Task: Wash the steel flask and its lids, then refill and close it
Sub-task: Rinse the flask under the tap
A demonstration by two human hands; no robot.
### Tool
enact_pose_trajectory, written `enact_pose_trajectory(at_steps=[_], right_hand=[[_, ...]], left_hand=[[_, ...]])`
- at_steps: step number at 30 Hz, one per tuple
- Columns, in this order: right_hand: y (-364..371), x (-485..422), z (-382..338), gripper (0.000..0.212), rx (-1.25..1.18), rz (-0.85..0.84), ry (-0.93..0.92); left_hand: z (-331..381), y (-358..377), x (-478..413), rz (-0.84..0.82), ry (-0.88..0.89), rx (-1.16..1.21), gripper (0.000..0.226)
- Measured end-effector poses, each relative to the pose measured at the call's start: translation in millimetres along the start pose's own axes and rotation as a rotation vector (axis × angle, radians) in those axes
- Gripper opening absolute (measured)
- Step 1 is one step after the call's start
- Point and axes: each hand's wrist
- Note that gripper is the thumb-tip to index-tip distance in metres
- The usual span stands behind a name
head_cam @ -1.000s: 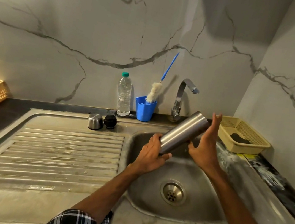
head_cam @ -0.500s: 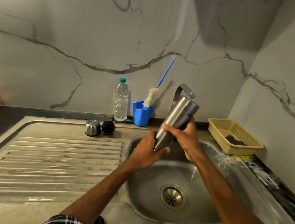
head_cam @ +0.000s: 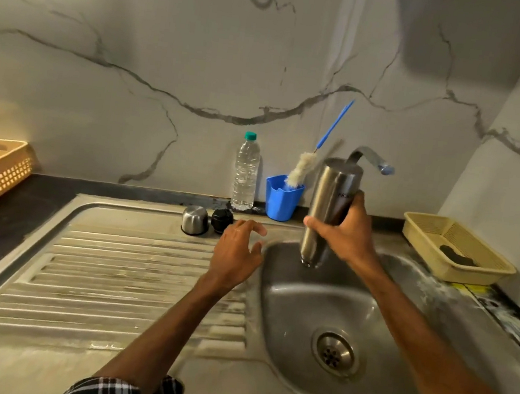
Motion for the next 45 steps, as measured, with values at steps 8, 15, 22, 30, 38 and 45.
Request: enact_pose_trajectory(at_steps=[8,15,22,30,38,45], right_hand=[[8.6,-12.7,-9.4,0.085,-0.105,0.156,-0.117],[46.0,23.2,27.9,0.092,0.011,-0.042,-0.015],[48.4,21.6,22.6,0.094,-0.057,0.098,-0.045],[52.0,30.1,30.0,0.101,-0.059,0.034,-0.040],[57.5,27.7,26.0,0.092,-0.022,-0.046,-0.007],[89.7,-23.8,-37.6,0.086,-0.083,-0.005,-0.129]], left_hand=[[-18.2,-3.8,-7.5,0.040,-0.091,0.022,0.025],[-17.8,-5.5,-7.1,0.062,-0.127,0.022,0.024],[-22.0,-7.0,-8.1,0.096,-0.150,0.051,0.034],[-21.2,-7.0,-8.1,0.079,-0.133,0.034,0.041],[-22.9,-8.4,-3.7,0.118,-0.182,0.031,0.035],[-18.5,-19.1,7.0,0.181,-0.244,0.019,0.031]])
Point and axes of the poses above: each hand's wrist, its own x-axis away from the middle knuckle, its own y-axis out of the palm, z = x × y, and after that the axes turned 1 degree about -z, right-handed
